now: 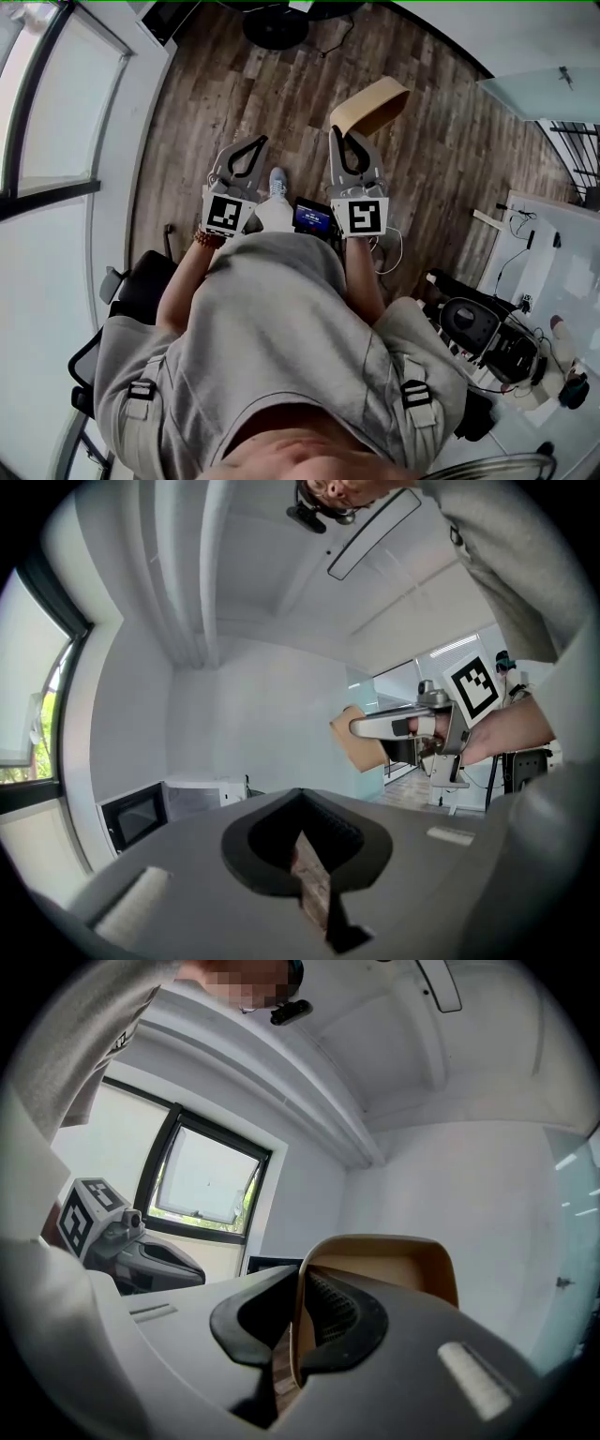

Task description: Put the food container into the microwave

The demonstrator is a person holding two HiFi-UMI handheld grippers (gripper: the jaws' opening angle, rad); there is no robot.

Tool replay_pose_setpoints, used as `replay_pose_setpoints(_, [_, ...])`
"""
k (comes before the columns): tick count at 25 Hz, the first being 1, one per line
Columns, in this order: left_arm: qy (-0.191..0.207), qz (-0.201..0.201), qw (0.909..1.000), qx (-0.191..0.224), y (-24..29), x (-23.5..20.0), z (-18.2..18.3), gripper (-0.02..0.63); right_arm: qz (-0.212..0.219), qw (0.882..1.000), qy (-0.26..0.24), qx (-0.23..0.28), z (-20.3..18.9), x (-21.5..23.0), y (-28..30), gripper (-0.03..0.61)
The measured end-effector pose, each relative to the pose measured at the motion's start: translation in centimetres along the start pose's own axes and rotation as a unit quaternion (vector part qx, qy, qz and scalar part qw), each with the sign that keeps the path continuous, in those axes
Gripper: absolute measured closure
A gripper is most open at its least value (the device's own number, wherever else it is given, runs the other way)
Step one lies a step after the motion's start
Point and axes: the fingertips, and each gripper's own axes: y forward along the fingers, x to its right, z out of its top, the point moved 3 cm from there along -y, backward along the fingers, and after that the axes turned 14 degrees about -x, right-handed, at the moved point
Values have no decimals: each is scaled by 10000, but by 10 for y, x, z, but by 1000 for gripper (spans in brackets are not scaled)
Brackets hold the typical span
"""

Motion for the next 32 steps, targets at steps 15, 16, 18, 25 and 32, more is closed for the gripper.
replay_pose_setpoints(15, [-250,1192,9916,-423,47,-23,15,615,1126,9928,51,397,-17,58,82,545])
replay_pose_setpoints(16, [-268,1246,9908,-448,47,-26,14,615,1200,9922,9,328,-19,55,86,545])
replay_pose_setpoints(18, [-350,1365,9889,-471,44,-34,15,615,1396,9900,78,195,-24,45,96,545])
replay_pose_setpoints(25, [-566,1254,9900,-308,58,-40,9,615,1655,9858,276,84,-23,33,105,545])
replay_pose_setpoints(32, [-565,761,9955,68,96,-60,23,615,1209,9906,631,86,-13,56,104,545])
